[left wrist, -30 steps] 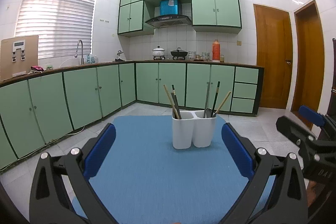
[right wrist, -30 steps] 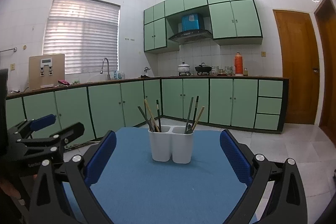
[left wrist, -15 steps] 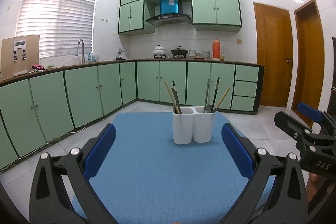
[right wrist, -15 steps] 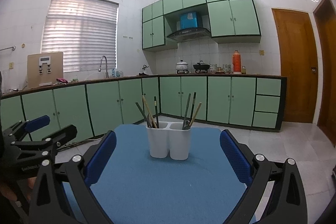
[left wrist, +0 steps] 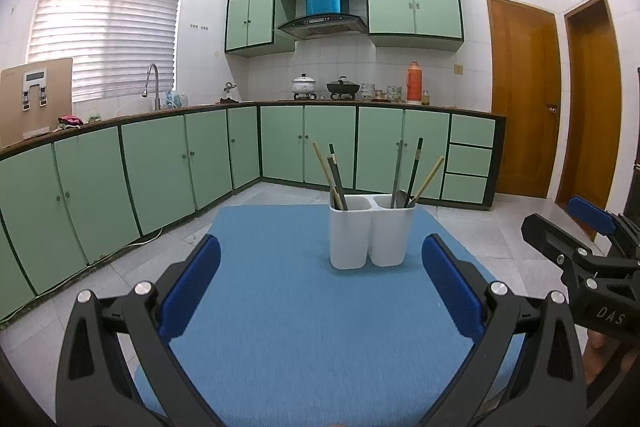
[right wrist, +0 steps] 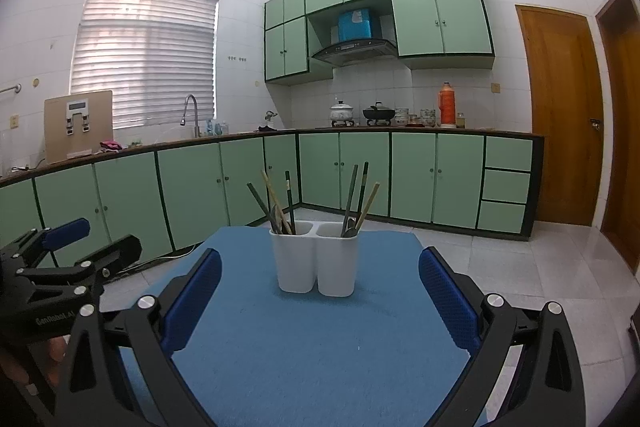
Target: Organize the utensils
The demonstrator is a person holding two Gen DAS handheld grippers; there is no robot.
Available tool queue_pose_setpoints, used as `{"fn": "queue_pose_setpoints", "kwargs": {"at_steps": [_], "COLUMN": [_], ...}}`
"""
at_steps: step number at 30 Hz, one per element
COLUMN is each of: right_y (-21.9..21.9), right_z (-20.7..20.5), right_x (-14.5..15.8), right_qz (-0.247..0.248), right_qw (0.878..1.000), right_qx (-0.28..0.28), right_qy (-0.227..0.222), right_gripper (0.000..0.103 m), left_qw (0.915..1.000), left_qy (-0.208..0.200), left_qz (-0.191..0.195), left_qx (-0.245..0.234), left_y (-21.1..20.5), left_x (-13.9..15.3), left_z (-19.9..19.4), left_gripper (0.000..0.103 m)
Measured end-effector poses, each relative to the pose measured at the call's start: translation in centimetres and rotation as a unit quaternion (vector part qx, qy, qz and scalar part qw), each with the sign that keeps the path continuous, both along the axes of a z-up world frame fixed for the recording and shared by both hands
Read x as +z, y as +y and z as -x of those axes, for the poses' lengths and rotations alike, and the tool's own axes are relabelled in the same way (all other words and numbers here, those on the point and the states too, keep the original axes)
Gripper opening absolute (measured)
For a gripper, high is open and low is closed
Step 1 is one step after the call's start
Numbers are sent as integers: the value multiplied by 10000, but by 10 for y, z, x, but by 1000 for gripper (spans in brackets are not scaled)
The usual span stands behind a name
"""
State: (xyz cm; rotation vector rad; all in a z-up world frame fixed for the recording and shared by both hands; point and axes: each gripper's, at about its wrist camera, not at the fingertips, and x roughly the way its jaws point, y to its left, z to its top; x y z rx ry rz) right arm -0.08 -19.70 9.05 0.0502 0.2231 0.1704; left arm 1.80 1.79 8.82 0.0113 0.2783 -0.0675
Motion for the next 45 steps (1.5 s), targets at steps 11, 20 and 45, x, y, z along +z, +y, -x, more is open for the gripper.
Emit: {"fn": "queue_pose_setpoints", "kwargs": {"at_steps": [11, 20, 45], "right_y": [3, 5, 4], "right_z": [-2, -4, -3], "right_x": [2, 4, 3], "right_qz": [42, 58, 54], "right_qw": [10000, 10000, 10000], "right_qx": [11, 27, 21], "right_qy": [-15, -16, -18], "right_gripper": [97, 97, 97], "left_qw": [10000, 10000, 10000], "left_qy": [-8, -22, -41], "left_qz": [-23, -6, -32], "left_qx": [-17, 7, 6], "left_y": [2, 2, 5], "left_x": [0, 2, 4], "left_z": [-2, -3, -3], "left_gripper": [98, 98, 98]}}
